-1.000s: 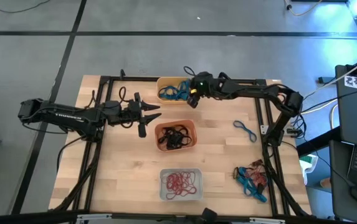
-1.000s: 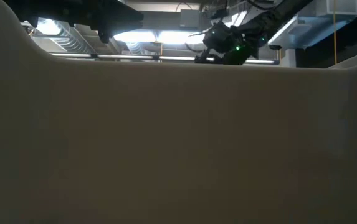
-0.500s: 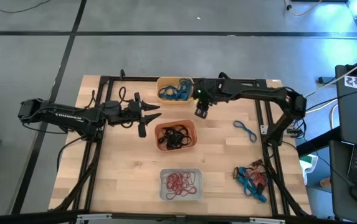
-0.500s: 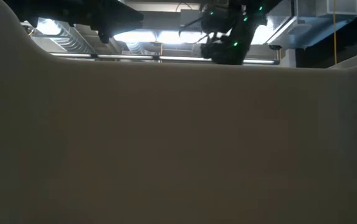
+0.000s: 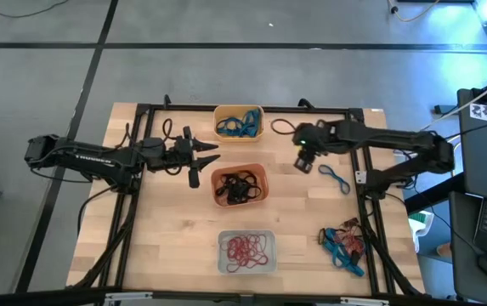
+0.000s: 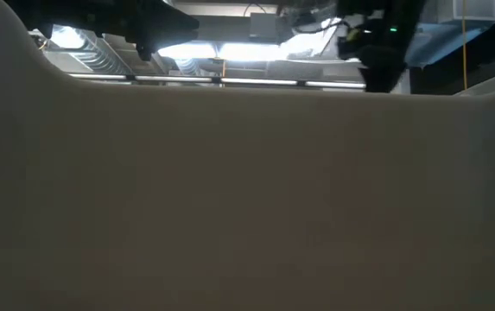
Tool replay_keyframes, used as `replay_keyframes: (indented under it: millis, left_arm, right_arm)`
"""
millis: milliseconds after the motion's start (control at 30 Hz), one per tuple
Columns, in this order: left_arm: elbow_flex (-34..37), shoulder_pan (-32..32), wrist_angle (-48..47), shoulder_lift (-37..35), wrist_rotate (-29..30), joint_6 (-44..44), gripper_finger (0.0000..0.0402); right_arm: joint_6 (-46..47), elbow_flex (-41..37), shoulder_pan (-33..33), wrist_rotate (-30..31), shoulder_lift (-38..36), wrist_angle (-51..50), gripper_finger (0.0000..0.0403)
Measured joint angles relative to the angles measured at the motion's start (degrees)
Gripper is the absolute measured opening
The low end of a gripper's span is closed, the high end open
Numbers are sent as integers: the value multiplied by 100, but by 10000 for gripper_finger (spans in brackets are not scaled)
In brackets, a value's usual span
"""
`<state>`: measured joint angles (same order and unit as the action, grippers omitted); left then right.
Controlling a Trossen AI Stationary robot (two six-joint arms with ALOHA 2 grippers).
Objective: Sort rubber bands into baskets
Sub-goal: Put the blue rubber band in the yellow bin
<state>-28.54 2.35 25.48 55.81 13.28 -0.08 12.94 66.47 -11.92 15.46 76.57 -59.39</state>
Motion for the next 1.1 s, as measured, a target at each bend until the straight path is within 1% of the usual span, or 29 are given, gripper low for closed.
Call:
replay_keyframes:
  millis: [167,333,500,700,900,1000,1100]
  left_arm:
    - [-1,0,4,0,0,-2,141]
    - [-1,0,22,0,0,-4,141]
    - [0,0,39,0,0,-7,141]
    - [-1,0,38,0,1,-4,141]
    - [0,0,39,0,2,-4,141]
    - [-1,0,41,0,0,-4,141]
    - [1,0,40,0,0,-7,141]
  right_arm:
    - [608,-741,-4,-2,-687,-252,172]
    - [1079,-1423,-4,-7,-1078,-445,172]
    - [1266,-1946,-7,-37,-1101,-545,172]
    - [1279,-2426,-9,-262,-1072,-513,172]
    - [1279,-2754,-9,-312,-1072,-317,172]
    - [1279,-2786,-9,-461,-1072,-272,172]
    - [1376,-2784,-9,-463,-1072,-263,172]
